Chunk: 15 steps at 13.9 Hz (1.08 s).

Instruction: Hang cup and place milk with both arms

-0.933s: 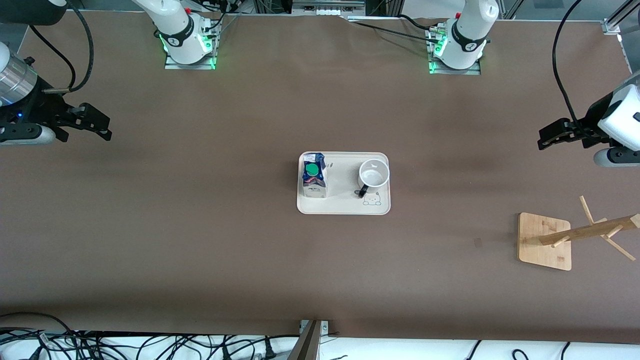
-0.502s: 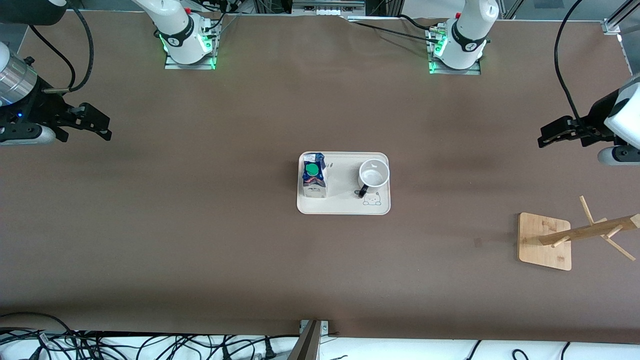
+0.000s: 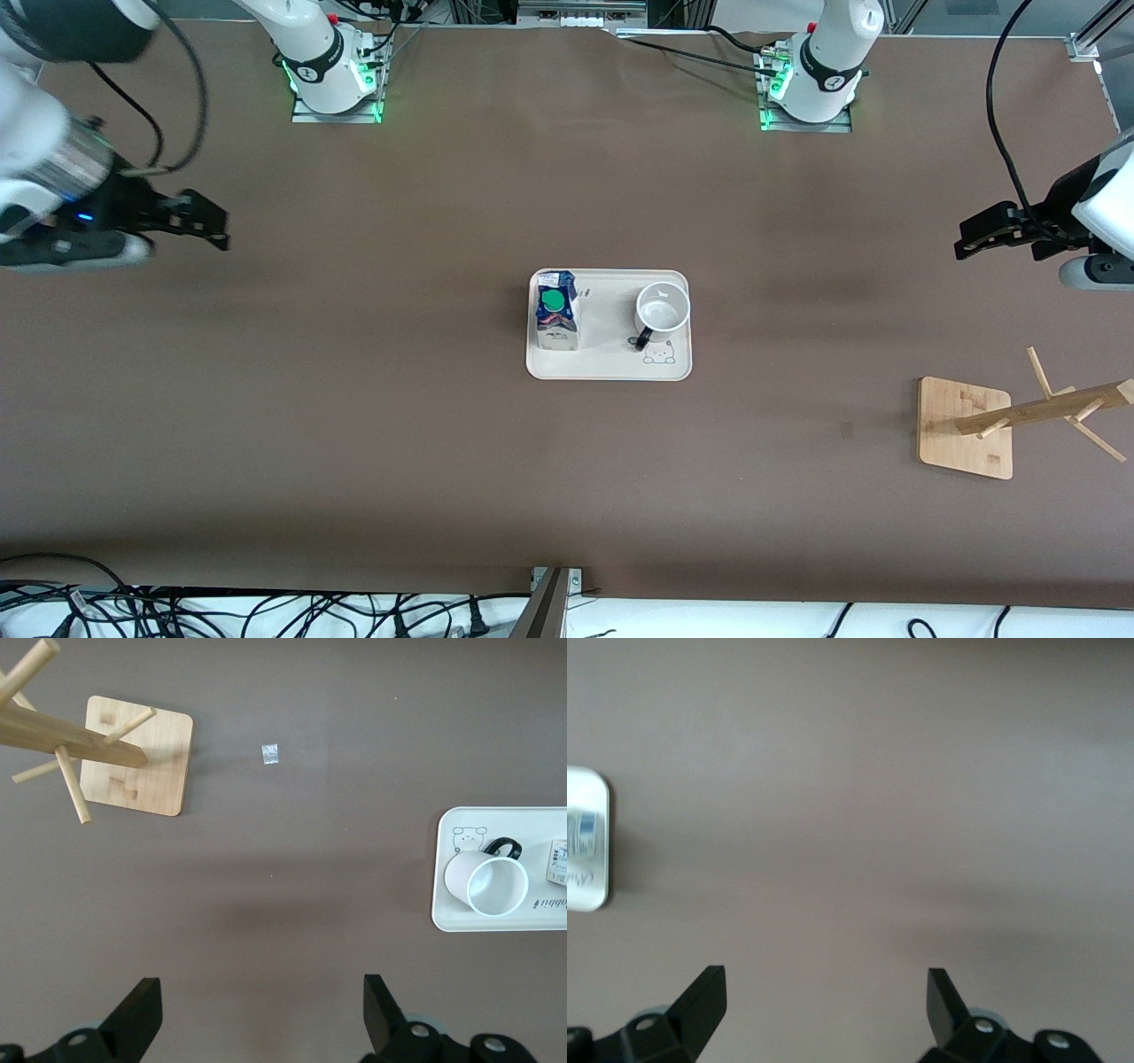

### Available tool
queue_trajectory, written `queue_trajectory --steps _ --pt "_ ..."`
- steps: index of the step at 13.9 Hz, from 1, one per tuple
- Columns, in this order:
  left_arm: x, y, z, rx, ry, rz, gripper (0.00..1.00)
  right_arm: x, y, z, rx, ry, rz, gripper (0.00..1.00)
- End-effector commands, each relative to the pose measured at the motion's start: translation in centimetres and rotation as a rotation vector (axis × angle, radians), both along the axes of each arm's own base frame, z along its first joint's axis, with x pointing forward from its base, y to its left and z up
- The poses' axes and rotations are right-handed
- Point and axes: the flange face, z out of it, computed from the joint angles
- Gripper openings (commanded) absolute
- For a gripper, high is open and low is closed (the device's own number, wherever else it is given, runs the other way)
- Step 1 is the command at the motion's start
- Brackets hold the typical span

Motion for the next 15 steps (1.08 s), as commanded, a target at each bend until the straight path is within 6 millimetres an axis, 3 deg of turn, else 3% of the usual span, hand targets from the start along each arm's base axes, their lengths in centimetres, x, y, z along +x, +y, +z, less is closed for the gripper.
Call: queue_trajectory --steps 1,2,5,9,11,15 --pt "0.0 -0.4 0.0 -0.008 0.012 -0.011 1.00 0.4 6.6 -2.8 0.003 0.046 0.019 1.00" --pt "0.0 -0.3 0.0 -0.004 0.011 -0.017 1.00 0.9 8.8 -4.0 0.012 0.043 -0.047 1.00" --pt "0.1 0.2 0.3 -0.011 0.003 -0.011 1.00 0.6 19.1 -7.7 0.039 0.004 -0.116 1.00" --pt "0.1 0.1 0.2 -0.016 0.005 -0.011 1.00 -1.0 31.1 -11.3 0.092 -0.015 -0.284 1.00" --pt "0.2 -0.1 0.0 -0.010 0.007 -0.007 1.00 -2.2 35.1 -12.7 0.088 -0.009 -0.325 1.00" --pt "0.3 0.0 -0.1 -0.017 0.004 -0.008 1.00 -3.4 38.1 -15.2 0.098 -0.020 -0.347 1.00"
